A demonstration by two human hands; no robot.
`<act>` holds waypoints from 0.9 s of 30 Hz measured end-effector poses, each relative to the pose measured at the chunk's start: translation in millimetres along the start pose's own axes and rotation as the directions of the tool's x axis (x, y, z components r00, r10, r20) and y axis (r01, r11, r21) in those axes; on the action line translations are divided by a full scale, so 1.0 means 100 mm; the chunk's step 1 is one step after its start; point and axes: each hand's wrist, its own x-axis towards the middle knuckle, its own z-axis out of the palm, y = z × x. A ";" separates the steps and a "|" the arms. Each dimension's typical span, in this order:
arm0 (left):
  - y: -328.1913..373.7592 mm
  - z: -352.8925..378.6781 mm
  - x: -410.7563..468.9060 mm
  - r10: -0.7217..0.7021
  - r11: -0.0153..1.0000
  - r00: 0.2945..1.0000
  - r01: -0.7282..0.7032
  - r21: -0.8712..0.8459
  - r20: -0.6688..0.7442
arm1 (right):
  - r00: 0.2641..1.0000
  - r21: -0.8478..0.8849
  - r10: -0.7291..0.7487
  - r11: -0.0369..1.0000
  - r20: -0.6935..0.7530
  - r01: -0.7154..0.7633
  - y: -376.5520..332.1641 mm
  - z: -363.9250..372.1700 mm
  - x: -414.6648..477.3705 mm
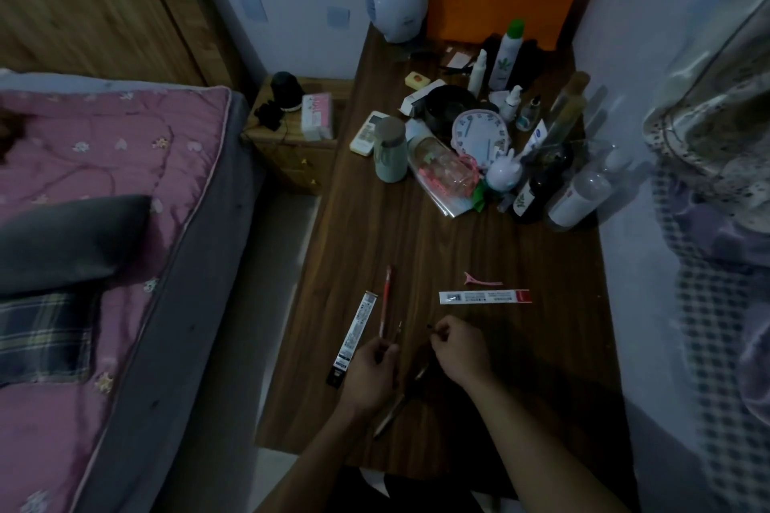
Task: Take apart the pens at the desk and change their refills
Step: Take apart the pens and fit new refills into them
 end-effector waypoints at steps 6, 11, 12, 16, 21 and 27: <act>-0.07 -0.08 0.04 -0.040 0.999 0.999 0.040 0.025 0.008 | 0.990 -0.206 -0.065 0.978 -0.122 0.039 -0.02 0.09 0.10; -0.07 -0.10 0.04 -0.045 0.999 0.999 0.045 0.025 -0.017 | 0.979 -0.340 -0.147 0.936 -0.142 0.091 -0.04 0.15 0.11; -0.07 -0.11 0.04 -0.042 0.999 0.999 0.042 0.029 -0.016 | 0.977 -0.362 -0.160 0.927 -0.138 0.101 -0.05 0.16 0.11; -0.09 -0.14 0.04 -0.039 0.999 0.999 0.039 0.037 -0.003 | 0.977 -0.450 -0.186 0.885 -0.107 0.120 -0.09 0.15 0.12; -0.09 -0.17 0.02 -0.015 0.995 1.000 0.016 0.099 -0.015 | 0.981 -0.494 -0.167 0.864 -0.100 0.096 -0.14 0.15 0.13; -0.05 -0.25 -0.05 -0.027 0.993 0.999 0.029 0.117 -0.019 | 0.986 -0.457 -0.153 0.883 -0.071 0.104 -0.16 0.15 0.17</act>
